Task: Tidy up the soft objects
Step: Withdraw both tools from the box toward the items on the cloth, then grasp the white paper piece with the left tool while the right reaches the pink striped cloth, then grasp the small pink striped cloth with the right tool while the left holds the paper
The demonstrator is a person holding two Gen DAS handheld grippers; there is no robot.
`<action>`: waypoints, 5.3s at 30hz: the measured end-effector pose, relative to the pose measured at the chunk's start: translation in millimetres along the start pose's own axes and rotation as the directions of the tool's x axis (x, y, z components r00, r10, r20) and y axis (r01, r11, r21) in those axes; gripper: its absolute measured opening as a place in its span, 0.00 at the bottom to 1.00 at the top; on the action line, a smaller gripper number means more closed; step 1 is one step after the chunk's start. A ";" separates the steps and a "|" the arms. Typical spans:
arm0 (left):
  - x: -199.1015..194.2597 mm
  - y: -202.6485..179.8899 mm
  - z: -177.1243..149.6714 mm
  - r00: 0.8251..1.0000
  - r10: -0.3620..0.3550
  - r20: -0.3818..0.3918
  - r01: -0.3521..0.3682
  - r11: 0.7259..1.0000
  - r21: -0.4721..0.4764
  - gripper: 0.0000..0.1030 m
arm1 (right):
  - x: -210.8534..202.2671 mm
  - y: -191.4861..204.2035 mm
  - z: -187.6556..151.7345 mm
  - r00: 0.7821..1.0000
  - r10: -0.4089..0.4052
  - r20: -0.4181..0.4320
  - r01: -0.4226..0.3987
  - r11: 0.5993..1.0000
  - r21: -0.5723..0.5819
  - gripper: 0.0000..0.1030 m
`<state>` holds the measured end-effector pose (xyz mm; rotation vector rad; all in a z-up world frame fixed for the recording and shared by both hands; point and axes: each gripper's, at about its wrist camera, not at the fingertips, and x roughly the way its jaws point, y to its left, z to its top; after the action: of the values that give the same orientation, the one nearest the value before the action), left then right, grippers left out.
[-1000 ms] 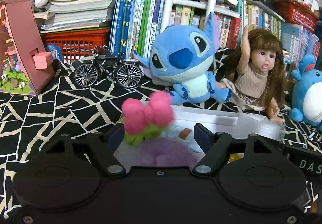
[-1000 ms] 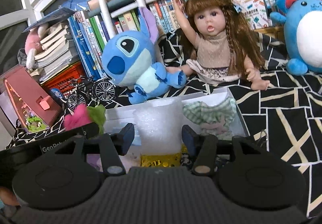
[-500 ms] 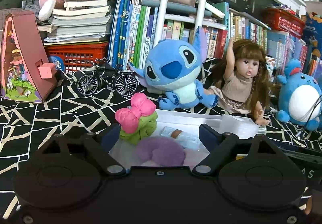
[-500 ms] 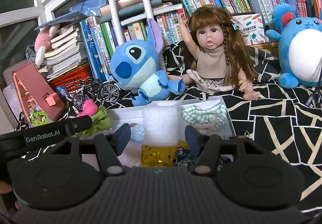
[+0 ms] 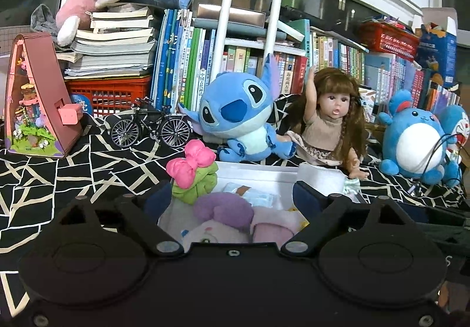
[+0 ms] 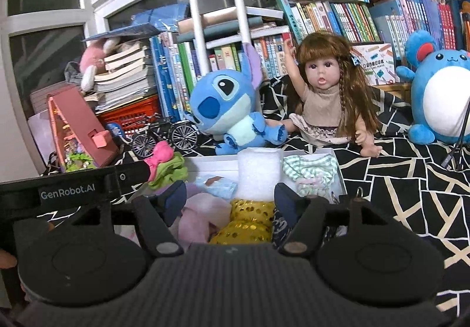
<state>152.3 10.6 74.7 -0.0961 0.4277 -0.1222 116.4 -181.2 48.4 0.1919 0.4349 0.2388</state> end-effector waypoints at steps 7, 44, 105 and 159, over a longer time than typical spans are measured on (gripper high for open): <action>-21.3 7.6 -8.5 1.000 -0.024 0.005 0.024 1.000 0.002 0.88 | -15.1 8.3 -10.0 1.000 0.018 0.006 -0.018 0.999 -0.033 0.78; -45.8 98.5 -69.0 0.984 0.150 -0.100 -0.151 0.988 -0.004 0.90 | -1.9 72.0 -73.6 0.982 0.112 -0.151 -0.140 0.972 -0.188 0.86; -62.3 47.7 -105.4 0.973 0.042 -0.227 -0.021 0.995 0.092 0.69 | -42.2 4.9 -83.3 0.975 -0.127 -0.185 0.088 0.975 -0.203 0.67; -71.7 23.3 -91.0 0.997 0.023 -0.076 -0.023 1.000 0.001 0.35 | -35.3 41.6 -83.2 0.994 -0.060 -0.096 0.044 0.986 -0.161 0.48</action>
<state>51.7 37.5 18.7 -0.0865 0.5049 -0.1034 41.2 -140.0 -2.0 0.0119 0.5176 0.2315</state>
